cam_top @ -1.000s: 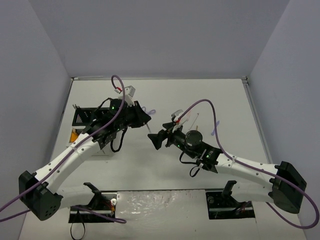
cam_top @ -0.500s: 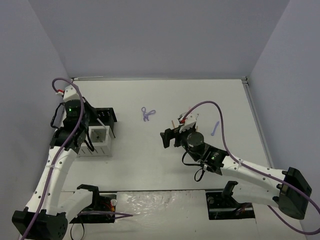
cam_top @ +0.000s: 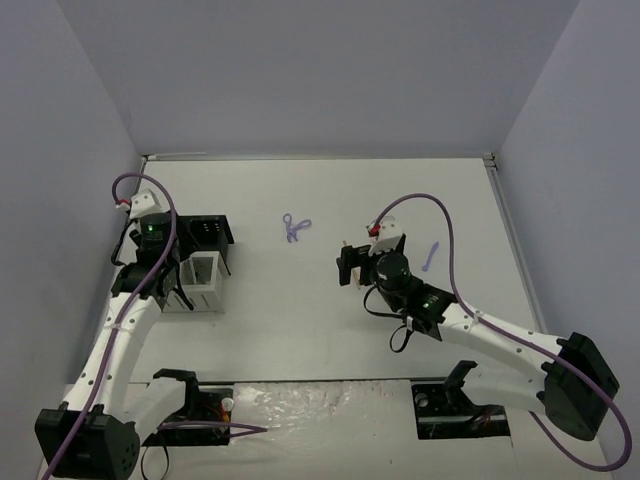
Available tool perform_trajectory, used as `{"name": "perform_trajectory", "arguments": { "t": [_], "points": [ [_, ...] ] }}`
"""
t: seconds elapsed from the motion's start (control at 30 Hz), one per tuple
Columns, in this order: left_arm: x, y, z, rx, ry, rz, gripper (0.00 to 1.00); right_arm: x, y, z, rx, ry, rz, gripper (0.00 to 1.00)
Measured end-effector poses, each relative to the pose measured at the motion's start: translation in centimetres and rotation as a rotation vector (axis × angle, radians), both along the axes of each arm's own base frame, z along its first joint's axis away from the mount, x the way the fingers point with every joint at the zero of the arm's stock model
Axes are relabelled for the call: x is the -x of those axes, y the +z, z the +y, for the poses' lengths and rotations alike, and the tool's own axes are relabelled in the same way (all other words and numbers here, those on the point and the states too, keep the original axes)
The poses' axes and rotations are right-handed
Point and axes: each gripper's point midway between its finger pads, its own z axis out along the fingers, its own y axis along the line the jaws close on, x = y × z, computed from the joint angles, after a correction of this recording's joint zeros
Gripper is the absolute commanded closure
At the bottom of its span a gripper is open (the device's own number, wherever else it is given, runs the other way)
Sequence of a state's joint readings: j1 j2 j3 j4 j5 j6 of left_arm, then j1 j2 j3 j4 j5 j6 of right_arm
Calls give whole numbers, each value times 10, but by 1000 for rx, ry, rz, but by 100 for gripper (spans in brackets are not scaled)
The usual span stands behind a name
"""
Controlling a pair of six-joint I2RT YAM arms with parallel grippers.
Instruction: Organize the makeup
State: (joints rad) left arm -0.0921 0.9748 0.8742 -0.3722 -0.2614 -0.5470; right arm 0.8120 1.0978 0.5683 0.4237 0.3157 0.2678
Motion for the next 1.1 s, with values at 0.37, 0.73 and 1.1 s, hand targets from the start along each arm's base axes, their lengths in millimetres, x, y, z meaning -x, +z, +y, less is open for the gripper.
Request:
{"name": "perform_trajectory", "arguments": {
  "t": [0.37, 0.73, 1.1],
  "points": [
    [12, 20, -7, -6, -65, 23, 3, -19, -70, -18, 131, -106, 221, 17],
    [17, 57, -58, 88, -373, -23, 3, -37, -131, -16, 208, -135, 399, 44],
    [27, 60, -93, 233, -514, -20, 3, -52, -152, -3, 222, -134, 430, 100]
  ]
}}
